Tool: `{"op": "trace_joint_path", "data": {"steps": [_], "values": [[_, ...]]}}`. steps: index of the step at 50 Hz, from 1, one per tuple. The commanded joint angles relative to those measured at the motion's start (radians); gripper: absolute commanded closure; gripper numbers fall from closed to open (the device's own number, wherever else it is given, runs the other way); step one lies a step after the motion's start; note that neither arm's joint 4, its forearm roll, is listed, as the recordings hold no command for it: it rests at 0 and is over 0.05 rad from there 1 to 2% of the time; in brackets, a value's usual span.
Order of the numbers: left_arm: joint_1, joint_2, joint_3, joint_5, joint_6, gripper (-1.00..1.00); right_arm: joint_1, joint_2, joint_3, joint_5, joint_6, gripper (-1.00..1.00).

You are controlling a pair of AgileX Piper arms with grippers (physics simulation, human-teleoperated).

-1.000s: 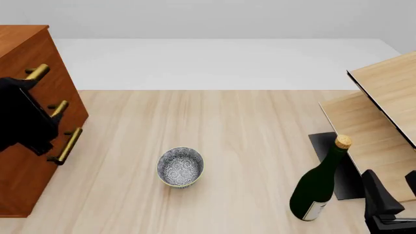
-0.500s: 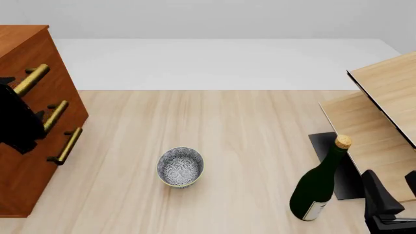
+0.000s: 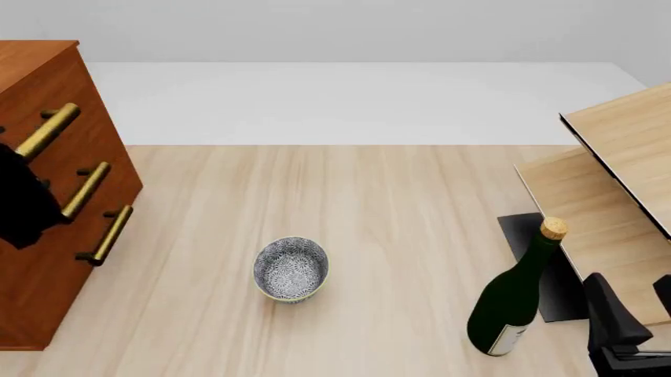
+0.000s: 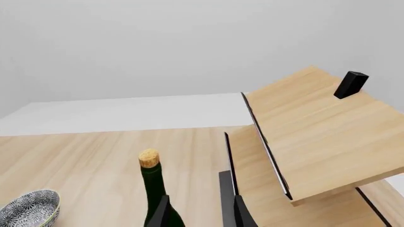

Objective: Close the bottom drawer of the cabinet and open the top drawer.

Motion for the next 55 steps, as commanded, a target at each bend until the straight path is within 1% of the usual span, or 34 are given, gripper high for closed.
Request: {"op": "trace_joint_path", "data": {"steps": [1, 22, 46, 47, 55], "values": [[0.026, 0.031, -0.007, -0.032, 0.018, -1.00, -0.001, 0.003, 0.000, -0.003, 0.001, -1.00], [0.078, 0.100, -0.027, -0.095, 0.040, -1.00, -0.001, 0.002, 0.000, -0.003, 0.001, -1.00], [0.089, 0.140, -0.048, -0.122, 0.049, -1.00, -0.005, 0.001, 0.000, -0.001, 0.004, -1.00], [0.087, 0.137, -0.047, -0.127, 0.050, 1.00, -0.005, 0.001, 0.000, -0.001, 0.004, -1.00], [0.082, 0.128, -0.047, -0.134, 0.055, 1.00, -0.005, -0.001, 0.000, 0.001, 0.004, -1.00]]}}
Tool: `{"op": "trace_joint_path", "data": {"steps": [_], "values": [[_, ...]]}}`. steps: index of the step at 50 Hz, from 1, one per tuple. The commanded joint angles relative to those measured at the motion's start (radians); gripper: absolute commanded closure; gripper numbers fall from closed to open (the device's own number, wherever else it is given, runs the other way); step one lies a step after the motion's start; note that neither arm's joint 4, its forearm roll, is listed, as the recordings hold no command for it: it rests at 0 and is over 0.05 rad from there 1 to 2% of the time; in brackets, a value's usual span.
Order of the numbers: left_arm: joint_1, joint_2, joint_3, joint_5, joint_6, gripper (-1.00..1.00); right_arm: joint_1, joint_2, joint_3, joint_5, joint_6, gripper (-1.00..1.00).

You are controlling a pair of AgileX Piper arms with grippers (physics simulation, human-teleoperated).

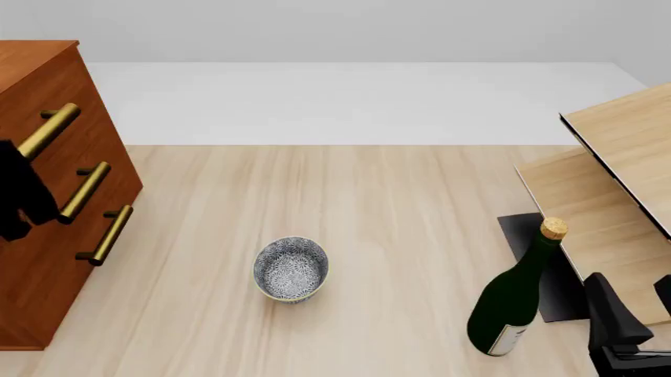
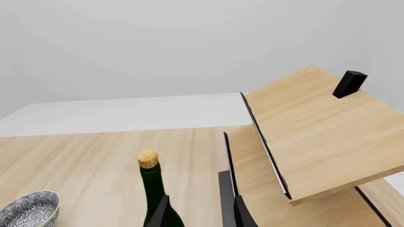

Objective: Close the bottom drawer of the cabinet and open the top drawer.

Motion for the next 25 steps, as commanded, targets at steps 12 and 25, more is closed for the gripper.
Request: {"op": "trace_joint_path", "data": {"steps": [12, 25], "values": [[0.003, 0.015, -0.031, -0.023, 0.010, 1.00, -0.001, 0.000, -0.001, 0.001, 0.002, -1.00], [-0.037, 0.017, -0.027, -0.043, 0.027, 1.00, -0.002, 0.001, 0.000, 0.000, 0.003, -1.00]]}}
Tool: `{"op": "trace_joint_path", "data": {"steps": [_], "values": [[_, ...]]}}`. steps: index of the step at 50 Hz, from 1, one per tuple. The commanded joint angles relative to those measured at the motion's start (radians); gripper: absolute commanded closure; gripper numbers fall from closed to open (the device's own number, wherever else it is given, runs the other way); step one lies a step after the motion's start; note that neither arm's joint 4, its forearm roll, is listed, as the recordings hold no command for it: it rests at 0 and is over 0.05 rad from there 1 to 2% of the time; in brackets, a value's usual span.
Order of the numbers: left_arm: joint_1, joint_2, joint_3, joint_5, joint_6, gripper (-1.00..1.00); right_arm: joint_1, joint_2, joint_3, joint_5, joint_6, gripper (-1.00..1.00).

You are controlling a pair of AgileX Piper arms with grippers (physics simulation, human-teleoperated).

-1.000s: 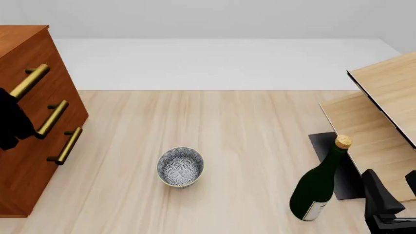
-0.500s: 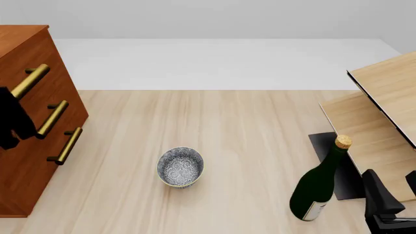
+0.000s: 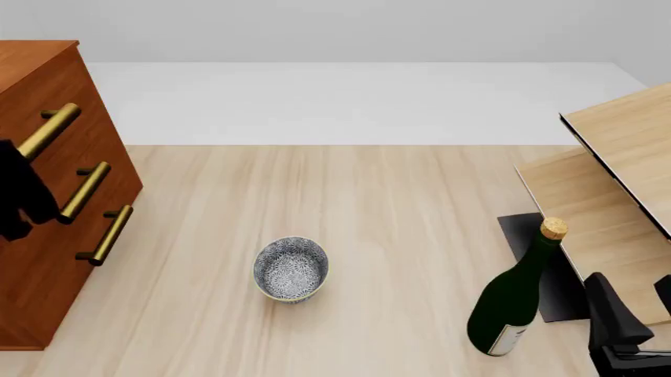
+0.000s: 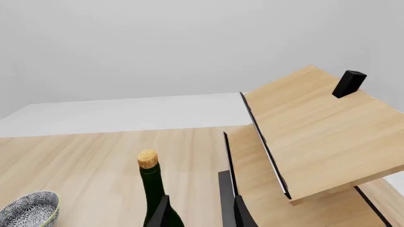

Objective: Close the bottom drawer of the cabinet and open the top drawer.

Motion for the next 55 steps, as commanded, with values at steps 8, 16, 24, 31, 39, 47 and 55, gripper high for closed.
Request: {"op": "trace_joint_path", "data": {"steps": [8, 16, 24, 31, 39, 47, 55], "values": [[-0.048, 0.019, -0.004, -0.065, 0.055, 1.00, 0.002, 0.000, 0.000, 0.001, 0.003, -1.00], [-0.070, 0.021, -0.005, -0.065, 0.063, 1.00, -0.005, 0.010, 0.001, -0.008, 0.009, -1.00], [-0.096, 0.012, -0.003, -0.058, 0.076, 1.00, -0.007, 0.019, 0.001, -0.015, 0.017, -1.00], [-0.119, -0.002, 0.003, -0.046, 0.084, 1.00, -0.002, 0.020, 0.001, -0.014, 0.021, -1.00], [-0.157, -0.010, -0.002, -0.035, 0.085, 1.00, 0.001, 0.013, 0.001, -0.007, 0.025, -1.00], [-0.182, -0.017, 0.014, -0.043, 0.098, 1.00, 0.001, 0.011, 0.001, -0.004, 0.027, -1.00], [-0.207, -0.024, 0.011, -0.032, 0.102, 1.00, 0.003, 0.008, 0.001, -0.001, 0.029, -1.00]]}}
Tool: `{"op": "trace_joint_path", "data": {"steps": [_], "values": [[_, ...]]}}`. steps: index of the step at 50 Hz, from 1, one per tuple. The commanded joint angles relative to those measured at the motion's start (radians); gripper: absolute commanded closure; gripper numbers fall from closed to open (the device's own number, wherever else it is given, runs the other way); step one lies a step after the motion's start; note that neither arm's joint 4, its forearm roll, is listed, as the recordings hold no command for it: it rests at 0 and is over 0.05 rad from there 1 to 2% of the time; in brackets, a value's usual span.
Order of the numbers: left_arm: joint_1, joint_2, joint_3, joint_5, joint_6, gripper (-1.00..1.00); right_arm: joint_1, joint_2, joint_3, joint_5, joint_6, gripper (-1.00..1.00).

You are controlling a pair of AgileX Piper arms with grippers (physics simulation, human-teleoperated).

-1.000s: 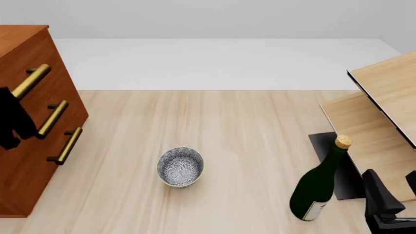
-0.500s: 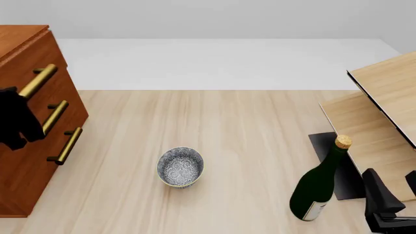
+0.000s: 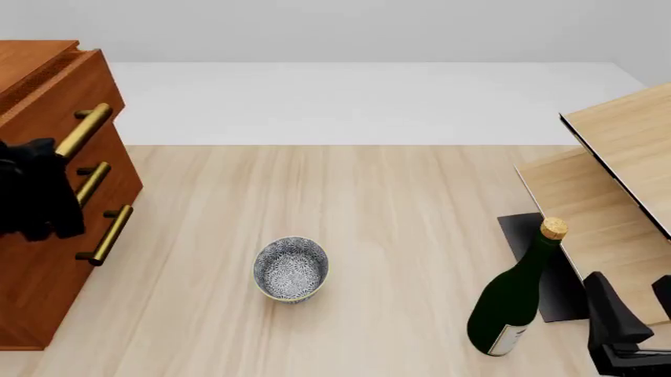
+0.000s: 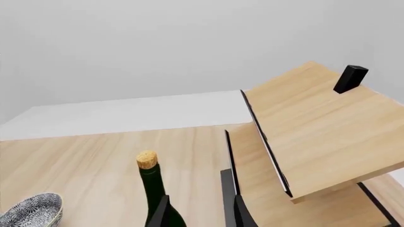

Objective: Close the bottom drawer of the cabinet and open the top drawer.

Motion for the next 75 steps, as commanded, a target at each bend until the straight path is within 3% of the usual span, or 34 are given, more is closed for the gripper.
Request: {"op": "trace_joint_path", "data": {"steps": [1, 42, 43, 75], "values": [[-0.084, 0.019, -0.019, -0.021, 0.020, 1.00, 0.002, -0.003, 0.000, 0.004, 0.004, -1.00], [-0.115, 0.035, -0.054, 0.005, -0.001, 1.00, 0.002, -0.002, -0.001, 0.003, 0.007, -1.00], [-0.116, 0.037, -0.054, 0.004, -0.001, -1.00, 0.002, -0.003, -0.001, 0.004, 0.007, -1.00], [-0.129, 0.032, -0.057, 0.035, -0.031, -1.00, 0.003, -0.003, 0.000, 0.003, 0.008, -1.00]]}}
